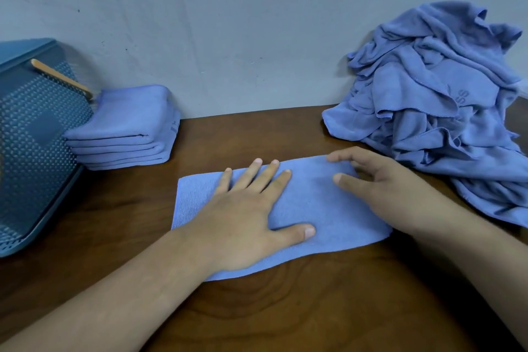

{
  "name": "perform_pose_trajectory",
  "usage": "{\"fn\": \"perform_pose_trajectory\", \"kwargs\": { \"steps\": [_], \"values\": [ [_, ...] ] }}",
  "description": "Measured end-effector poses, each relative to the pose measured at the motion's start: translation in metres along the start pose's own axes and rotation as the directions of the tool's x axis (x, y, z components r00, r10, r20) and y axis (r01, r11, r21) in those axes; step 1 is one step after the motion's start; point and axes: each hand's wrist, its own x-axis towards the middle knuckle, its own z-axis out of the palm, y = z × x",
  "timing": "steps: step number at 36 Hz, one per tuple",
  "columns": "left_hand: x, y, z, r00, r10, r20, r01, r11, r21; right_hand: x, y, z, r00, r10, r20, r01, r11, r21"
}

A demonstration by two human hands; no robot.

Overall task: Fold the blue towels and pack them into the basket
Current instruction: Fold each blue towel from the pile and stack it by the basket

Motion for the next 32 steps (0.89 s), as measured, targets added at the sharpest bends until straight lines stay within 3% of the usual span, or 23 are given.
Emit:
{"fn": "perform_pose_trajectory", "kwargs": {
  "steps": [7, 13, 15, 20, 27, 32],
  "values": [
    [-0.004, 0.001, -0.005, 0.997, 0.074, 0.017, -0.074, 0.997, -0.015, 0.007, 0.005, 0.000, 0.998, -0.024, -0.066, 0.009, 0.978, -0.208],
    [-0.004, 0.000, -0.002, 0.996, 0.085, 0.032, -0.085, 0.996, 0.000, 0.013, 0.002, -0.002, 0.999, -0.024, -0.030, 0.012, 0.940, -0.341],
    [-0.002, 0.000, -0.002, 0.996, 0.082, 0.026, -0.082, 0.997, 0.008, 0.011, 0.004, 0.000, 0.999, -0.023, -0.036, 0.011, 0.951, -0.310],
    [0.001, 0.004, 0.000, 0.999, 0.047, 0.002, -0.047, 0.999, 0.008, 0.005, 0.003, -0.003, 0.999, -0.004, 0.036, 0.004, 1.000, -0.021],
    [0.004, 0.007, 0.001, 1.000, 0.024, -0.012, -0.024, 1.000, -0.007, 0.001, 0.008, 0.000, 0.992, -0.037, 0.119, 0.055, 0.988, -0.147],
    [-0.012, -0.004, 0.002, 0.993, 0.004, -0.120, -0.011, 0.998, -0.057, 0.000, 0.006, -0.007, 0.988, -0.003, 0.155, 0.025, 0.990, -0.139]
  ]
}}
